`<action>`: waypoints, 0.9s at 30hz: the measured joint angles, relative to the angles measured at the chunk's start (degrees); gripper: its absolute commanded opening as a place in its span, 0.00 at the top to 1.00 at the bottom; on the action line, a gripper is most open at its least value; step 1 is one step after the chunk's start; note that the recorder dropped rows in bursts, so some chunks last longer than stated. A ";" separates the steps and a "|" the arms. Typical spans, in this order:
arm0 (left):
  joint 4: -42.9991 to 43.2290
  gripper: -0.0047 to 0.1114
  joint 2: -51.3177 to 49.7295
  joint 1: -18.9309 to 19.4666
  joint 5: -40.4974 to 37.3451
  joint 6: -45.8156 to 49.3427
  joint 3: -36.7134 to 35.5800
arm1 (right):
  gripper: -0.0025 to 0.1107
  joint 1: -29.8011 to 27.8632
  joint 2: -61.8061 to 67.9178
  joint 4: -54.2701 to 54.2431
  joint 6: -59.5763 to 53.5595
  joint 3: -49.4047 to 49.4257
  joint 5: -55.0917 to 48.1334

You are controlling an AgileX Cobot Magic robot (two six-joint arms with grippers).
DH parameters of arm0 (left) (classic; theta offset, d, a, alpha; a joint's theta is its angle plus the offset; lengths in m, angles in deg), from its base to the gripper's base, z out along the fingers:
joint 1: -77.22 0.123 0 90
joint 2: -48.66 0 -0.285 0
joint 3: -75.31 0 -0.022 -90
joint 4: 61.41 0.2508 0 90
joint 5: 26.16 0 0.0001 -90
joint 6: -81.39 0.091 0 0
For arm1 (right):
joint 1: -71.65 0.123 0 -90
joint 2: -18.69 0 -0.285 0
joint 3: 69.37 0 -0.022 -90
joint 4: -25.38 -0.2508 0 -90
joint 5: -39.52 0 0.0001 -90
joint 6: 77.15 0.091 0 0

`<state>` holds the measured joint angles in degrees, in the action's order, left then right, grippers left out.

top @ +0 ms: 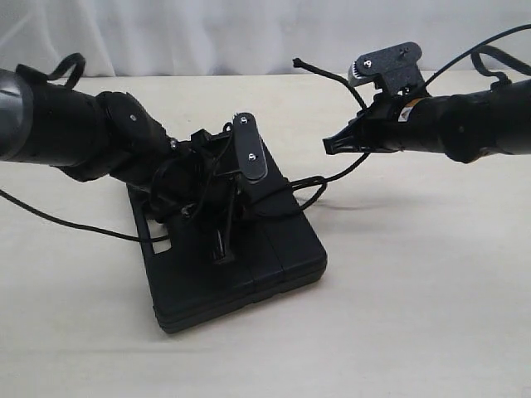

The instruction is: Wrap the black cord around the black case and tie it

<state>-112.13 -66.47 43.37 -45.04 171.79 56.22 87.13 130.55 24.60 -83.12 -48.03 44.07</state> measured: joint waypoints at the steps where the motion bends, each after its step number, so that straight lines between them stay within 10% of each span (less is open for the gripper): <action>1: -0.26 0.66 -0.28 -0.13 0.71 0.27 0.43 | 0.94 0.00 0.00 0.00 0.00 0.00 0.00; 5: -0.60 0.69 -0.66 -0.13 5.55 0.88 0.70 | 0.94 0.00 0.09 0.00 0.24 0.00 -0.11; 10: -0.33 0.95 -0.66 -0.13 6.94 0.88 0.70 | 0.94 0.00 0.09 0.00 0.36 0.00 -0.11; 18: 3.79 0.96 -0.14 -0.13 5.21 -0.11 0.60 | 0.94 0.00 0.09 0.00 0.36 0.00 0.02; 27: 31.33 0.96 3.82 1.87 -0.61 -26.27 0.60 | 0.94 0.11 -6.81 0.00 0.58 0.00 -0.87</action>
<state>-80.80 -62.65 45.24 -45.65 145.52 56.82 87.24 123.74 24.60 -82.53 -48.03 43.20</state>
